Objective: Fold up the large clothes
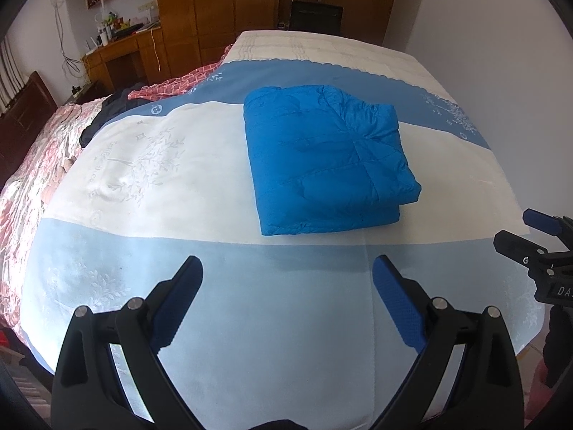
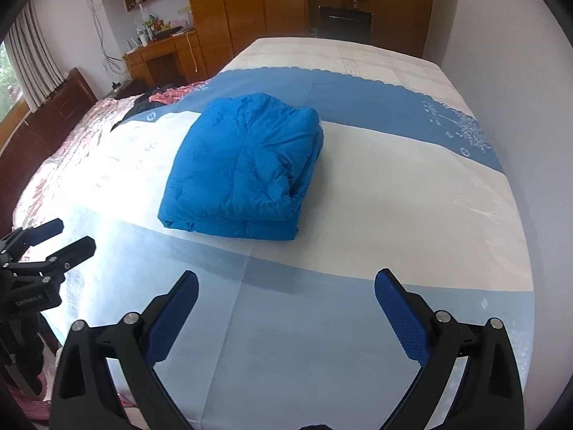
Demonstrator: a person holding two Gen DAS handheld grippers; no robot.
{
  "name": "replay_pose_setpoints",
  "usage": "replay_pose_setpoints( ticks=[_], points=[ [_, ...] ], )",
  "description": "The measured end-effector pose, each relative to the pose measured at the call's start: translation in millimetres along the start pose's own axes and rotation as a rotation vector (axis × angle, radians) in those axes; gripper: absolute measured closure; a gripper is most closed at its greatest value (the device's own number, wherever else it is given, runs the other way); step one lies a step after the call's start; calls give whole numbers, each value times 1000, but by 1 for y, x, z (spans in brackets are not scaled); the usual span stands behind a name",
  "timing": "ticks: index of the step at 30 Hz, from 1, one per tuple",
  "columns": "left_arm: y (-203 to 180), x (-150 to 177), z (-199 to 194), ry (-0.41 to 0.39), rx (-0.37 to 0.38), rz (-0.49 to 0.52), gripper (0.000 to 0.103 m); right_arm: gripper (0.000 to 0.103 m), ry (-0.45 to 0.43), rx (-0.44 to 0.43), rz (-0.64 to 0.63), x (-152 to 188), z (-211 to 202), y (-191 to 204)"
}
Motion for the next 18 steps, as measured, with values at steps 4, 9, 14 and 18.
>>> replay_pose_setpoints(
  ticks=[4, 9, 14, 18],
  points=[
    [-1, 1, 0, 1, -3, 0, 8, 4, 3, 2, 2, 1, 0, -1],
    [0, 1, 2, 6, -3, -2, 8, 4, 6, 9, -3, 1, 0, -2],
    [1, 2, 3, 11, -4, -5, 8, 4, 7, 15, -6, 0, 1, -2],
    [1, 2, 3, 13, -5, -4, 8, 4, 12, 16, -8, -1, 2, -3]
  ],
)
Point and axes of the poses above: each gripper's, at about its wrist camera, not at the fingertips, and z roughly the way its jaws point, y to its left, x to its underside, the point moved 2 cm from there along z, roughly the way its jaws point, and after that the axes turned 11 degrees about -x, right-handed, at the moved point
